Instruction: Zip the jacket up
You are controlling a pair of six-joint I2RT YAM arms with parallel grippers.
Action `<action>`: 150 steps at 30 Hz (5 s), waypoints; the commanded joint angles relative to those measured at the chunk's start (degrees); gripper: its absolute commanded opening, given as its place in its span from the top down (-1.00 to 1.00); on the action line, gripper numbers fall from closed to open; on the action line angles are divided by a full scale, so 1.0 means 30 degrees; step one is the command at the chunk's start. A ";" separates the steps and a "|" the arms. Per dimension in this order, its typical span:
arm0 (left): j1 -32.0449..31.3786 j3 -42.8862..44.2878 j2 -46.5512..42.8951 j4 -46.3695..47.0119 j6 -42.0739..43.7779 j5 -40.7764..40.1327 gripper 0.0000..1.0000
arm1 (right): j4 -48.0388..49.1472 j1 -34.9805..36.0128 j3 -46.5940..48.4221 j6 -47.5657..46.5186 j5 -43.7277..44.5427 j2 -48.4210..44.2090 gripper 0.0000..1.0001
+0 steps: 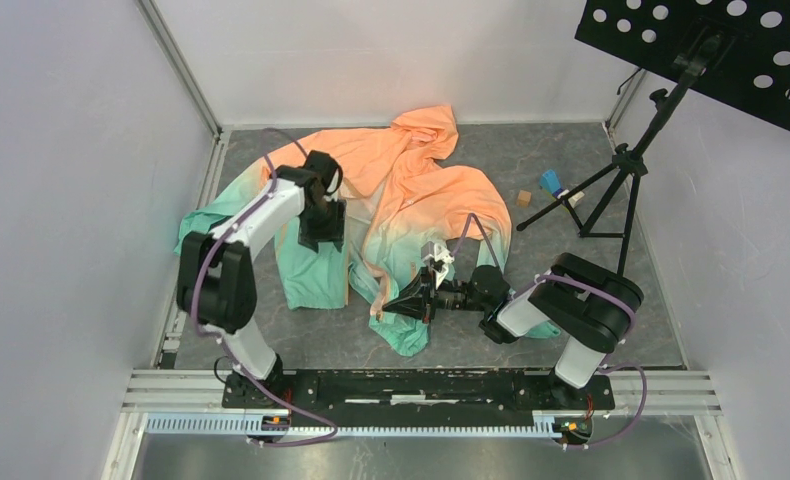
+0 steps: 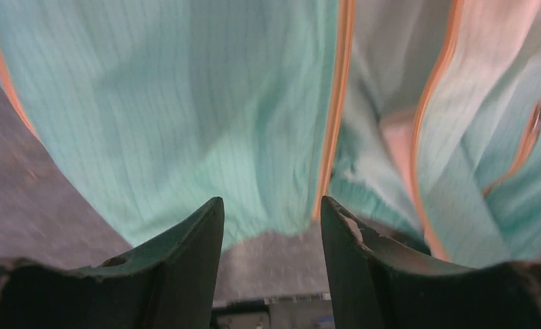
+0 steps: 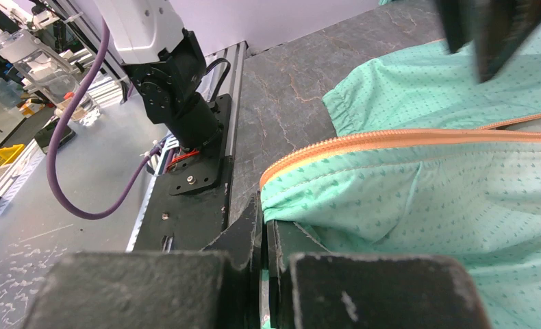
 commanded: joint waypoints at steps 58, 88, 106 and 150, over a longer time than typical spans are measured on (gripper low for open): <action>-0.1990 -0.4264 0.0584 0.0165 -0.1192 0.0608 0.49 | 0.6429 -0.0181 0.0245 0.1723 -0.0437 0.0555 0.99; -0.1977 -1.1079 -1.3215 0.8383 0.5356 0.8460 0.96 | -0.0720 -0.0365 0.2543 -0.1046 -0.2953 -0.0020 0.99; -0.3038 -1.5082 -1.9086 1.1644 0.8959 1.5364 0.95 | 0.2657 -0.2168 0.2116 0.1335 -0.7382 0.0655 0.99; -0.3090 -1.5028 -1.7268 1.2059 0.8868 1.6443 0.96 | 0.9345 -0.2437 0.2717 0.4857 -0.6689 0.1480 0.99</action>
